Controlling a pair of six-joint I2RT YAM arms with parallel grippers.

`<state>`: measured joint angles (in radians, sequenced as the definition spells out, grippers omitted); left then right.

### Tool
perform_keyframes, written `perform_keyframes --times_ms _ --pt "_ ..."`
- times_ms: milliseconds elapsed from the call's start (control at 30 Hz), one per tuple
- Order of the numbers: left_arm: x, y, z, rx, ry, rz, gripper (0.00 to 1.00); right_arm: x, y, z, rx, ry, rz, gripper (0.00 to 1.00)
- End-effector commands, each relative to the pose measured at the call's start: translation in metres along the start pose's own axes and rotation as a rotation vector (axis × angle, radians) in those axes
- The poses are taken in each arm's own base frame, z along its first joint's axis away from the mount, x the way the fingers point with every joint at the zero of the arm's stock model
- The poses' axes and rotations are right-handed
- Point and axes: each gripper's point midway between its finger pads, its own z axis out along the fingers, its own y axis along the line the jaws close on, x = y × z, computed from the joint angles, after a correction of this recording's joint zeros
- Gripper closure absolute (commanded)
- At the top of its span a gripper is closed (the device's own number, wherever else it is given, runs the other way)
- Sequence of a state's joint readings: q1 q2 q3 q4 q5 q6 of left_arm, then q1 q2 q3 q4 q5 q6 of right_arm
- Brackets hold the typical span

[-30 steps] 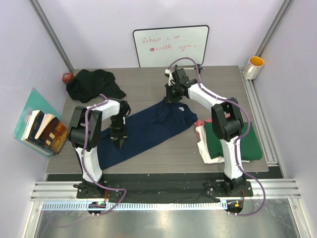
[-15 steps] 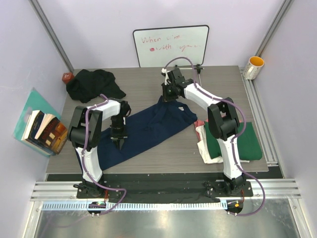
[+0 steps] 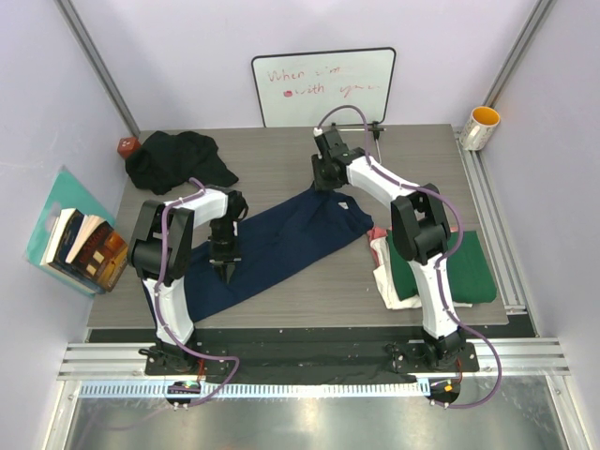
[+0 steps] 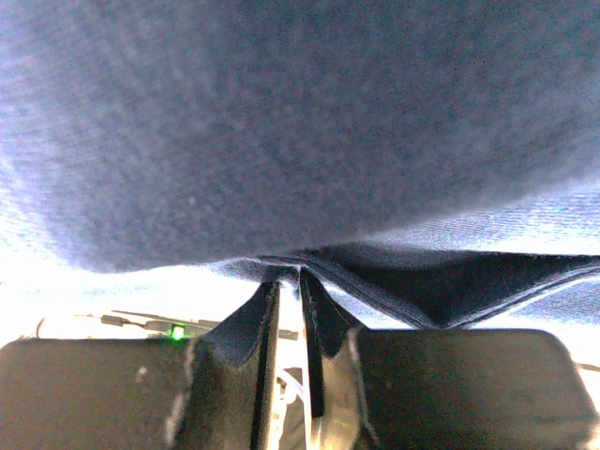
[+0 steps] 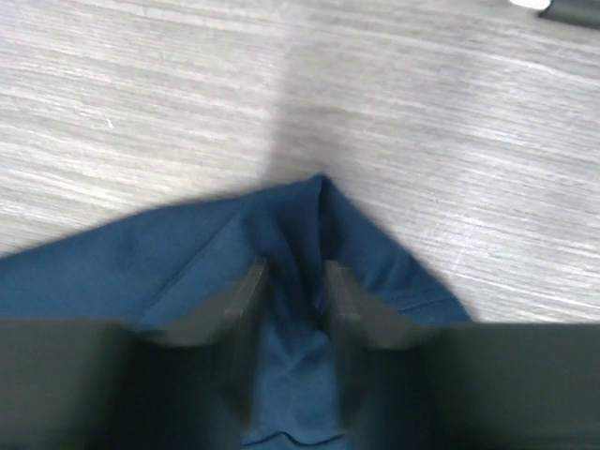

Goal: Fold and stack the t-shirts

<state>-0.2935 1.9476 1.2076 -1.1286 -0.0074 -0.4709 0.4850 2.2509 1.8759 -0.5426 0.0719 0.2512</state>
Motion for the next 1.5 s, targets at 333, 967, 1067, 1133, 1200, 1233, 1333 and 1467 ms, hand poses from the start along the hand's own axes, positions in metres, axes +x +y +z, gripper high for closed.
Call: perform_keyframes --times_ms 333,967,1067,1133,1200,1233,1333,1467 --pt "-0.012 -0.006 0.011 0.007 -0.056 -0.005 0.87 -0.059 -0.013 -0.044 0.035 -0.164 0.051 0.51" --pt "-0.11 -0.067 -0.136 0.243 -0.5 -0.005 0.67 0.059 0.009 -0.09 -0.143 0.081 0.049 0.62" --pt "-0.125 -0.096 -0.142 0.302 -0.497 0.038 0.69 0.081 0.003 -0.075 -0.087 0.132 0.054 0.9" --pt "-0.131 -0.118 -0.159 0.341 -0.535 0.083 0.75 0.098 -0.004 -0.063 -0.044 0.181 0.071 0.99" --pt "-0.134 -0.148 -0.167 0.391 -0.543 0.151 0.83 0.108 -0.006 -0.055 -0.034 0.205 0.072 0.99" --pt "-0.133 -0.157 -0.168 0.403 -0.544 0.176 0.85 0.115 -0.007 -0.049 -0.025 0.217 0.079 0.99" --pt "-0.125 -0.19 -0.167 0.431 -0.541 0.263 0.96 0.123 -0.009 -0.042 -0.015 0.234 0.081 0.99" --pt "-0.113 -0.224 -0.164 0.483 -0.55 0.324 1.0 0.129 -0.011 -0.037 -0.004 0.251 0.098 0.99"
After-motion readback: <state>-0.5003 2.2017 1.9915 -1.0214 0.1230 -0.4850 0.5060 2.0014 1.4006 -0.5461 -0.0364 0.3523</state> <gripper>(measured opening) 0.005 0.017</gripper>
